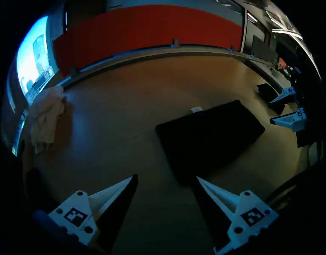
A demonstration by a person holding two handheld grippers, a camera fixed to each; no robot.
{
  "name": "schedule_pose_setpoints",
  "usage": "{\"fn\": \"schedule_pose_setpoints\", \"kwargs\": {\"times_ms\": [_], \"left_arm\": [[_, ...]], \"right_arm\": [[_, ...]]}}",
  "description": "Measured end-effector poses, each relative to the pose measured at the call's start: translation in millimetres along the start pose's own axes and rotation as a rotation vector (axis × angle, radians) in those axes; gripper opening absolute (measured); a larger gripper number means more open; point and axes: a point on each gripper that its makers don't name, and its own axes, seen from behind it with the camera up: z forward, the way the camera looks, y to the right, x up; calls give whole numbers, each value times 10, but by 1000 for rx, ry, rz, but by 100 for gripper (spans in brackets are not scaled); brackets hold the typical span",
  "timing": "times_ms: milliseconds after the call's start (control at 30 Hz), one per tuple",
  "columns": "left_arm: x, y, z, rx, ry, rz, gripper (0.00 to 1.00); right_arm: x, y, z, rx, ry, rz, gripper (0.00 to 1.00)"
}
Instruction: Fold towel
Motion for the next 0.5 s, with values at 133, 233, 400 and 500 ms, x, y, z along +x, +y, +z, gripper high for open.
{"fn": "schedule_pose_setpoints", "kwargs": {"times_ms": [133,233,400,500], "left_arm": [[-85,-27,-79,18,5,-39,91],[-149,-39,-134,31,12,-65,90],[-226,-52,-205,48,21,-90,91],[-247,-64,-239,57,27,-97,90]], "right_arm": [[9,-26,-3,12,2,-13,84],[20,-43,-1,19,5,-17,84],[24,-67,18,27,6,-26,84],[25,-84,34,34,6,-34,84]]}}
